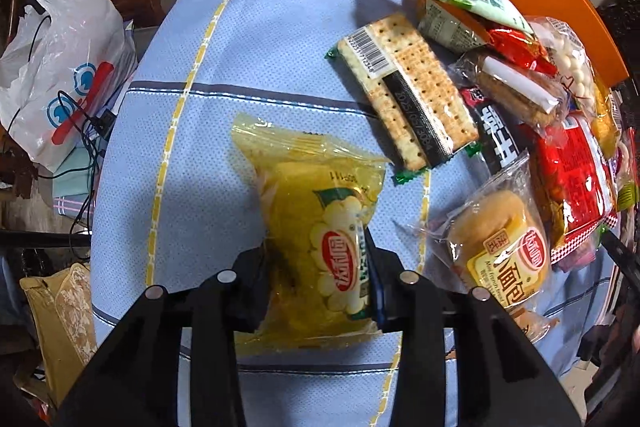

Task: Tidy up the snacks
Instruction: 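Grasp the yellow snack bag with the left tool while the right tool grasps the green packet, then release the yellow bag into the orange box with the left tool while the right tool releases the green packet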

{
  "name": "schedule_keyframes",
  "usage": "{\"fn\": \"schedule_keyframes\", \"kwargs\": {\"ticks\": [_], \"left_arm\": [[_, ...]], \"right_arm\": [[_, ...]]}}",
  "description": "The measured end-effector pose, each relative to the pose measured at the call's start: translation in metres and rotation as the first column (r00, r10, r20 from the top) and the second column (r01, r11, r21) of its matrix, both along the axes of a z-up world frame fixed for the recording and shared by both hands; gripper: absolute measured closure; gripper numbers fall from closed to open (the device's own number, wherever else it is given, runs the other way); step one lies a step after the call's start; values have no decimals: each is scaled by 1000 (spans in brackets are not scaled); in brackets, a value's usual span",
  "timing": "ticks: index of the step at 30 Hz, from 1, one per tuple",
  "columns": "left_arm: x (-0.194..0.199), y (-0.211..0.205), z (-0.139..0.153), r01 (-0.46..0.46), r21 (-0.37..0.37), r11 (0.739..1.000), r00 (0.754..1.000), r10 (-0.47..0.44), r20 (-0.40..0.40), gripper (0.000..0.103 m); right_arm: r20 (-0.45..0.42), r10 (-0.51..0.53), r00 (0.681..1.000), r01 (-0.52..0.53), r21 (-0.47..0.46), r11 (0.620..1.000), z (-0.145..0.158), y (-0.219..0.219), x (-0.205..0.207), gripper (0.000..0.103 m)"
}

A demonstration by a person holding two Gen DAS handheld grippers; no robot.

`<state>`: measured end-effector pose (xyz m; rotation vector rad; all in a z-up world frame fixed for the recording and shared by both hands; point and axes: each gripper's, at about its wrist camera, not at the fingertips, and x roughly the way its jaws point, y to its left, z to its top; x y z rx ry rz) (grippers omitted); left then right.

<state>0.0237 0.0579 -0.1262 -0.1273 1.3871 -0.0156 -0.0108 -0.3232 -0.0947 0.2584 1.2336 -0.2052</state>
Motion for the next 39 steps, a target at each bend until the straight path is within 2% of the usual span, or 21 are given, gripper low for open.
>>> {"fn": "schedule_keyframes", "kwargs": {"ticks": [2,3,4,6,7,8,11,15,25,29,32,39], "left_arm": [[10,5,-2,-7,-10,1000,1000,7,5,66],[7,5,-1,-6,-9,1000,1000,6,8,65],[5,2,-1,-1,-2,1000,1000,1,12,65],[0,-3,1,10,17,1000,1000,-11,17,65],[0,-5,1,17,29,999,1000,-18,19,65],[-1,-6,2,15,29,999,1000,-15,18,66],[-5,-6,9,0,-18,1000,1000,1,14,66],[-10,-14,32,41,-20,999,997,-39,72,66],[-4,-16,72,21,-60,998,990,-13,144,66],[8,-17,92,41,-77,996,981,-26,190,66],[25,-29,115,75,-58,996,967,-58,249,66],[97,-70,163,166,-81,983,930,-129,345,66]], "right_arm": [[-31,-9,999,9,5,1000,-13,1,9,33],[-52,0,999,1,13,1000,-20,2,11,43],[-50,18,999,-18,-12,1000,-22,6,14,46],[-51,65,997,-68,-47,997,-22,13,16,60],[-43,85,995,-86,-20,996,-21,12,16,66],[-29,91,995,-91,28,995,-18,9,14,66],[11,105,994,-105,50,993,-2,4,7,66],[67,113,991,-120,110,987,23,-7,-7,66],[177,175,968,-197,114,974,72,12,-6,65],[221,199,955,-227,111,968,90,19,7,65],[269,229,935,-260,85,962,110,25,26,65],[353,256,900,-291,51,955,142,22,97,64]]}}
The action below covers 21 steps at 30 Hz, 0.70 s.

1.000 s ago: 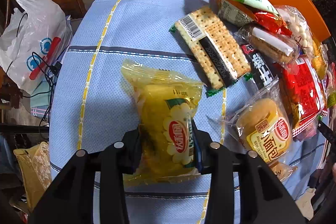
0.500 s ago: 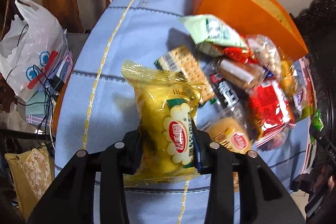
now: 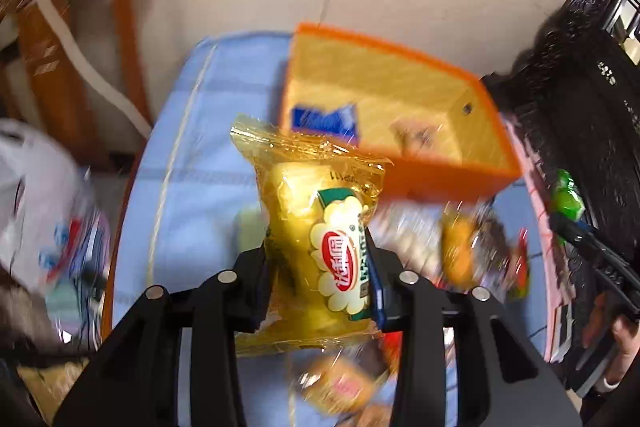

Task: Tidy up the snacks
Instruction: 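Release the yellow bag into the orange box with the left tool while the right tool releases the green packet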

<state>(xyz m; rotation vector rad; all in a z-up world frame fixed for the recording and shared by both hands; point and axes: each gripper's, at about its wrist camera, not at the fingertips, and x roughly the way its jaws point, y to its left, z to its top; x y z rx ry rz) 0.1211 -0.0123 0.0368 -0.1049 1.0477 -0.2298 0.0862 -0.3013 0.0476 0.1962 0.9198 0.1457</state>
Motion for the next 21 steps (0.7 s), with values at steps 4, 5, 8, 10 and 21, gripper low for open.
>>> {"fn": "schedule_keyframes", "kwargs": {"ticks": [4,5,8,10,21], "left_arm": [[59,-34,16,35,11,999,999,-36,30,66],[74,-43,15,42,21,999,999,-42,25,66],[109,-63,4,49,38,998,999,-49,-5,66],[129,-74,-10,46,46,998,998,-45,-33,65],[130,-63,-37,-22,89,996,999,26,-47,9]], "right_arm": [[44,-1,999,1,-9,1000,7,-4,53,64],[46,-1,999,2,-19,1000,4,-5,66,64],[12,-13,1000,14,-29,999,-14,-11,105,64],[-23,-33,999,32,-21,999,-30,-16,125,62],[-10,-162,987,161,-50,986,-46,-39,118,18]]}}
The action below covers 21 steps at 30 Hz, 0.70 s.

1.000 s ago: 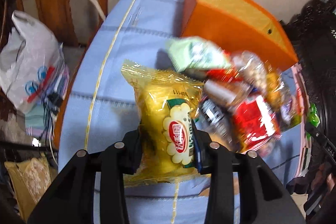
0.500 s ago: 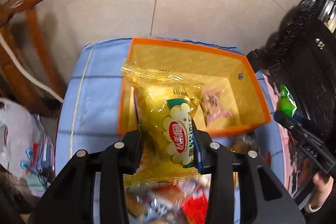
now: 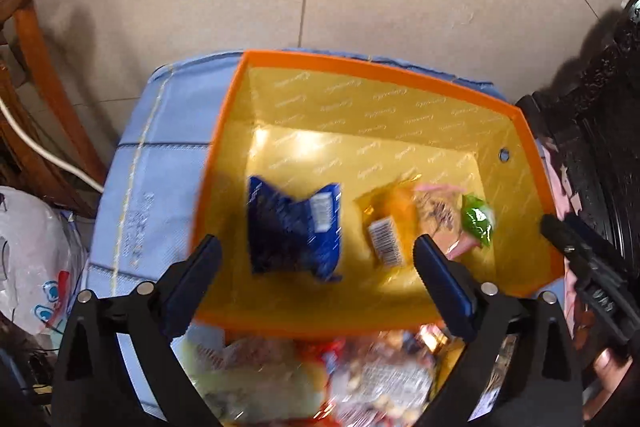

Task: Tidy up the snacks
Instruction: 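Release the yellow bag into the orange box with the left tool while the right tool releases the green packet, then grasp the yellow bread bag with the left tool while the right tool grasps the peanut bag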

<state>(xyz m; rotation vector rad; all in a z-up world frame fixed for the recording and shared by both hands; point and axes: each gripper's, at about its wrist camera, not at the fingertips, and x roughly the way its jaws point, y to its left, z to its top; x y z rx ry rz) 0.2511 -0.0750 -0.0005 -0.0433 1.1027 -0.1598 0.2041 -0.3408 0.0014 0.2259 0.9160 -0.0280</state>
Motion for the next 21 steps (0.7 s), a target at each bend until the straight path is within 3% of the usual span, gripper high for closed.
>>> {"fn": "schedule_keyframes", "kwargs": {"ticks": [4,11,17,18,21], "left_arm": [[-39,29,2,-27,4,1000,1000,27,4,9],[-122,66,-22,-39,0,999,994,39,-99,7],[-190,86,-73,-155,-76,985,936,122,-330,7],[-200,86,-85,-161,-72,984,915,122,-384,7],[-214,81,-103,-162,-35,986,888,130,-441,7]], "right_arm": [[-6,-22,1000,22,32,999,3,-4,-49,8],[-96,6,995,-3,27,1000,-13,15,-136,5],[-144,20,989,-17,17,1000,-28,41,-201,5],[-154,26,988,-24,18,1000,-32,46,-210,5],[-170,27,985,-22,33,999,-37,53,-225,5]]}}
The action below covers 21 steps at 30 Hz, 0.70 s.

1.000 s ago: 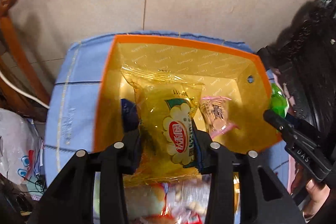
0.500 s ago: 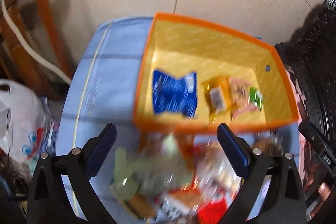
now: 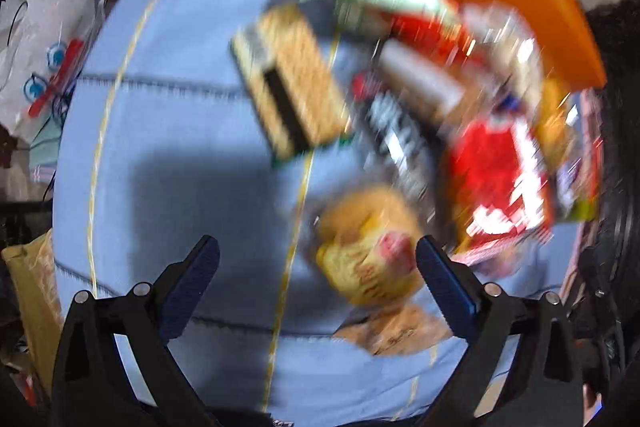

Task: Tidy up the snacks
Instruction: 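Grasp the yellow bread bag with the left tool while the right tool grasps the peanut bag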

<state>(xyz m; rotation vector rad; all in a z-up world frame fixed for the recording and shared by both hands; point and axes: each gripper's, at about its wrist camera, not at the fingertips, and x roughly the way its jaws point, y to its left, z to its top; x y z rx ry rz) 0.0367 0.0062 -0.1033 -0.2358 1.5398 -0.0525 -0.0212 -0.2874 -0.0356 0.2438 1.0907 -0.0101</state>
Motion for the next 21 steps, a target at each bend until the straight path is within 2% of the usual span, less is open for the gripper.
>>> {"fn": "schedule_keyframes", "kwargs": {"ticks": [5,11,13,14,15,16,19,21], "left_arm": [[-4,-1,-6,-49,-9,999,999,49,-9,7],[-19,-4,-39,-93,0,996,986,92,-138,6],[-24,-6,-37,-75,11,997,991,76,-106,9],[-25,-6,-34,-63,8,998,994,64,-94,17],[-27,-3,-28,-59,1,998,996,59,-70,43],[-25,-4,-22,-44,-22,999,998,43,-49,49],[-27,-3,-11,14,25,1000,1000,-14,-6,51],[-32,5,-9,13,41,999,1000,-12,-7,51]], "right_arm": [[-12,10,1000,-10,7,1000,-1,8,-17,5],[-34,10,999,-10,4,1000,-4,12,-37,5],[-49,23,999,-23,4,1000,-7,16,-41,5],[-59,39,998,-38,4,999,-9,21,-43,5],[-71,70,995,-70,5,998,-12,29,-44,5],[-75,101,992,-101,2,995,-13,37,-45,5],[-61,266,962,-269,-37,962,-18,78,-52,5],[-48,376,925,-379,-74,923,-21,106,-57,5]]}}
